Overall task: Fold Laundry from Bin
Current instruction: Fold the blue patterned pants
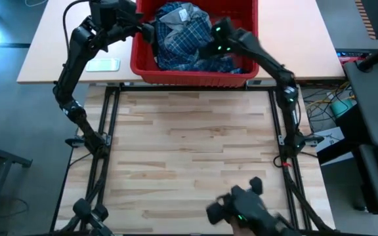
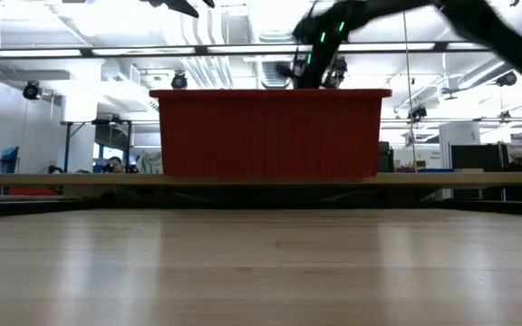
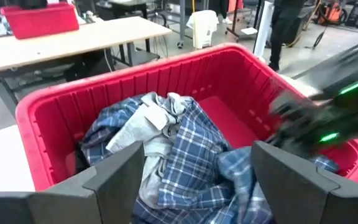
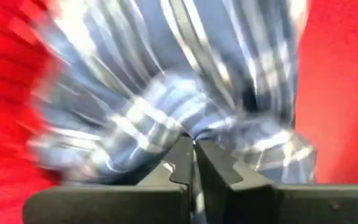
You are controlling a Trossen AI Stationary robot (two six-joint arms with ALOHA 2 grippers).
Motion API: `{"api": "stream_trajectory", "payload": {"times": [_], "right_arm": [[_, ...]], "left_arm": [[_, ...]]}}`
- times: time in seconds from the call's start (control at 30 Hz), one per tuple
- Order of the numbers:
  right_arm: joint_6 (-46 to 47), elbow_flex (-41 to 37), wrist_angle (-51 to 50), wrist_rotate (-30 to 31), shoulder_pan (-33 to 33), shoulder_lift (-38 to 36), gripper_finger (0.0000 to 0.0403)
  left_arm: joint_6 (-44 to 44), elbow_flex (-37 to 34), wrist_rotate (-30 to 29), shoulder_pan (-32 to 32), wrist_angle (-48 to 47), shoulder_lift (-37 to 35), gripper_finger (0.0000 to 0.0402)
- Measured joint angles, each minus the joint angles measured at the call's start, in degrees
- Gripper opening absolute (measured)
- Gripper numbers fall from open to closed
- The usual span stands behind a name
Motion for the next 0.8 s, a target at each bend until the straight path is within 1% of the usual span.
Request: {"api": "stream_trajectory", "payload": {"times": [0.17,0.23,0.3,0.37,0.53,0.57,0.6,0.67,0.7,0.8], "right_arm": [[-4.35,0.0,7.95,0.02,2.75,-9.79,0.0009],[-6.86,0.0,11.66,0.03,4.11,-13.33,0.0009],[-8.91,0.0,15.1,0.11,5.76,-16.53,0.0008],[-10.84,0.0,17.97,0.15,7.52,-19.45,0.0008],[-15.1,0.07,25.6,-0.09,12.98,-24.39,0.0008],[-16.16,0.04,27.02,-0.39,14.25,-25.13,0.0008],[-17.28,0.04,27.98,-0.5,15.57,-25.83,0.0008],[-18.11,0.04,27.9,-0.15,17.6,-27.22,0.0008],[-16.78,0.06,26.56,1.17,18.26,-27.78,0.0008],[-10.61,0.07,18.09,9.16,18.7,-27.76,0.0009]], "left_arm": [[2.89,0.0,0.9,0.0,2.6,0.0,0.0279],[3.75,0.0,4.12,0.02,3.86,0.0,0.0279],[4.33,0.0,9.81,0.02,4.75,0.0,0.0279],[5.96,0.0,16.95,0.0,5.29,0.0,0.0279],[13.89,0.0,38.11,-0.95,6.97,-0.02,0.0279],[14.72,0.0,41.08,-1.37,7.73,-0.02,0.0279],[15.08,0.0,42.83,-1.8,8.42,-0.02,0.0279],[15.23,0.0,43.52,-2.35,9.1,-0.25,0.0279],[15.22,0.0,43.42,-2.53,9.02,-0.37,0.0279],[13.28,0.0,41.9,-3.08,8.4,-1.23,0.0279]]}}
